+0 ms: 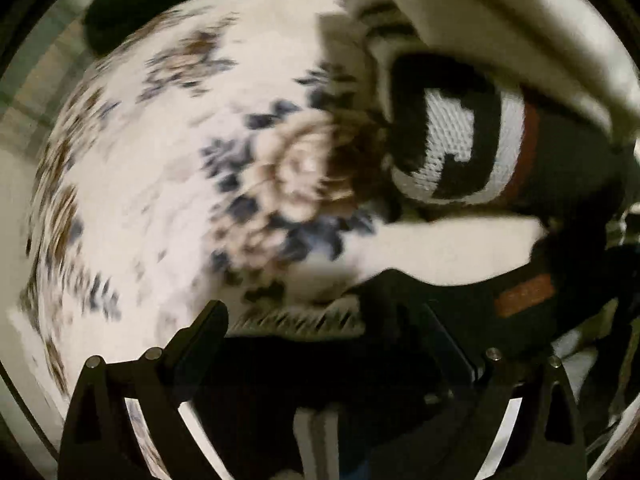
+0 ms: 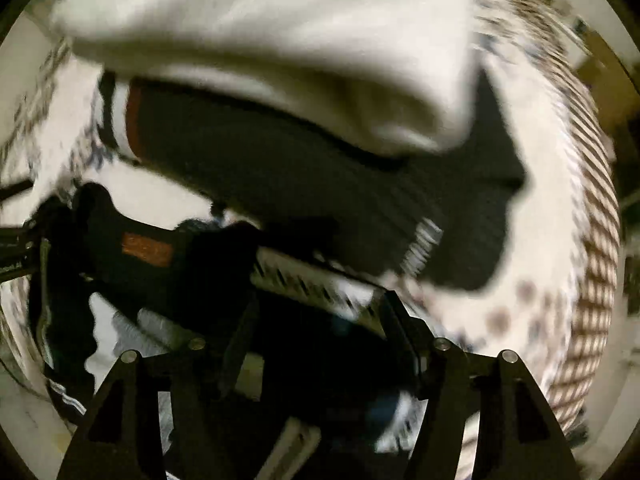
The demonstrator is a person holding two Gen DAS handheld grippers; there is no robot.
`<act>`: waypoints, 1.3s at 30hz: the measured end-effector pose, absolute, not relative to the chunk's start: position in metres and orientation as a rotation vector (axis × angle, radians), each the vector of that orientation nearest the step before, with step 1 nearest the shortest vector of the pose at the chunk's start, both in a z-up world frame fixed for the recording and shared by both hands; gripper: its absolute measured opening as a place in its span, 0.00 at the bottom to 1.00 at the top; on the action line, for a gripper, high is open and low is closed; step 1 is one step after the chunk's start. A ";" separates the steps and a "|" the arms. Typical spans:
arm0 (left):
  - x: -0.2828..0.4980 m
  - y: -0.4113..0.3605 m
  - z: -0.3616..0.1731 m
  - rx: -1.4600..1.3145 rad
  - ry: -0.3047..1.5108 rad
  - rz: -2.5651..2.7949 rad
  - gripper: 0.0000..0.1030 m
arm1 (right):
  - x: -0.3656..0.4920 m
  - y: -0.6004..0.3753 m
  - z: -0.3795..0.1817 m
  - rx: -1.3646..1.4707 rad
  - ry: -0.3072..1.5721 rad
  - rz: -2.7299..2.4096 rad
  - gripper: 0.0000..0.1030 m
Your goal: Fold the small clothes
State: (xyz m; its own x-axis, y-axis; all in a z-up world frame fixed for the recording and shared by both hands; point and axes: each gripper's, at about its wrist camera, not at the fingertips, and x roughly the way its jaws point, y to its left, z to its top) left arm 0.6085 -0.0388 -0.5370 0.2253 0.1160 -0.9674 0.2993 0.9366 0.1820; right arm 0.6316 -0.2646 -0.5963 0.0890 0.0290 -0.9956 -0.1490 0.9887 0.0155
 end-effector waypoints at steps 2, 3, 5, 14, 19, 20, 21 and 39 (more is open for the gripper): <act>0.616 -0.042 -0.550 0.387 1.373 -0.158 0.91 | 0.644 -0.259 -0.607 -0.107 1.520 0.153 0.63; 0.619 -0.041 -0.555 0.382 1.388 -0.169 0.74 | 0.648 -0.259 -0.611 -0.105 1.536 0.155 0.63; 0.622 -0.038 -0.563 0.329 1.421 -0.212 0.22 | 0.652 -0.259 -0.615 -0.088 1.544 0.159 0.58; 0.587 -0.024 -0.516 0.226 1.227 -0.256 0.05 | 0.635 -0.276 -0.582 0.026 1.418 0.139 0.04; 0.529 0.004 -0.455 0.074 1.085 -0.245 0.05 | 0.587 -0.288 -0.530 0.123 1.292 0.141 0.03; 0.508 0.009 -0.447 0.047 1.073 -0.238 0.05 | 0.567 -0.292 -0.520 0.139 1.268 0.142 0.03; 0.494 0.011 -0.445 0.031 1.072 -0.235 0.05 | 0.549 -0.288 -0.514 0.149 1.255 0.140 0.03; 0.493 0.074 -0.485 -0.581 1.295 -0.127 0.67 | 0.424 -0.349 -0.548 0.574 1.442 0.015 0.49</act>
State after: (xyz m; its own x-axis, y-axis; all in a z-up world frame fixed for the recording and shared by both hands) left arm 0.4933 0.0738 -0.4852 0.2874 -0.4051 -0.8679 -0.2282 0.8511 -0.4728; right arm 0.4240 -0.3485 -0.5478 0.1529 0.3472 -0.9253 0.3273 0.8656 0.3789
